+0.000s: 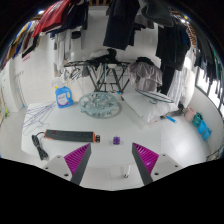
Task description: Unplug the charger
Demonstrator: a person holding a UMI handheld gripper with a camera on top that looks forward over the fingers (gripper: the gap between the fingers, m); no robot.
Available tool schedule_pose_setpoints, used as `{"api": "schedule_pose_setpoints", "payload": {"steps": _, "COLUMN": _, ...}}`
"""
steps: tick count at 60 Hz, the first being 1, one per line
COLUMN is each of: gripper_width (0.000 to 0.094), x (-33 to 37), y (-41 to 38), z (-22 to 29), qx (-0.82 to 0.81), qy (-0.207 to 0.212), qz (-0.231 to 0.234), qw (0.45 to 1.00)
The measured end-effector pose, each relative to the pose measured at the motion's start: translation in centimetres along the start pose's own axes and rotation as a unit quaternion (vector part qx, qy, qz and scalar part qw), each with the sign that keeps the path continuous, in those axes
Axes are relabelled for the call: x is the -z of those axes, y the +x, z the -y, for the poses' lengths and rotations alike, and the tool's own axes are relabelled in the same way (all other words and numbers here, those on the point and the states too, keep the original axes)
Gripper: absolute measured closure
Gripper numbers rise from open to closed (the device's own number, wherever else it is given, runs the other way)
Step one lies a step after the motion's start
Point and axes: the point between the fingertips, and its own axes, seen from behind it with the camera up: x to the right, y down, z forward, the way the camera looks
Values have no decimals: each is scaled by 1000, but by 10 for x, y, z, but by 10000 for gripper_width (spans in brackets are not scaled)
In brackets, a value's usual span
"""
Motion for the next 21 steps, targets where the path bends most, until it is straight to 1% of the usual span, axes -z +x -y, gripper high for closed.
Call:
{"api": "schedule_pose_setpoints", "payload": {"steps": 14, "gripper_width": 82, "x": 4, "y": -1, "z": 0, "qx": 2, "qy": 4, "qz": -8, "qw": 1000}}
{"api": "schedule_pose_setpoints", "payload": {"steps": 21, "gripper_width": 83, "x": 2, "y": -6, "z": 1, "qx": 2, "qy": 4, "qz": -3, "qw": 1000}}
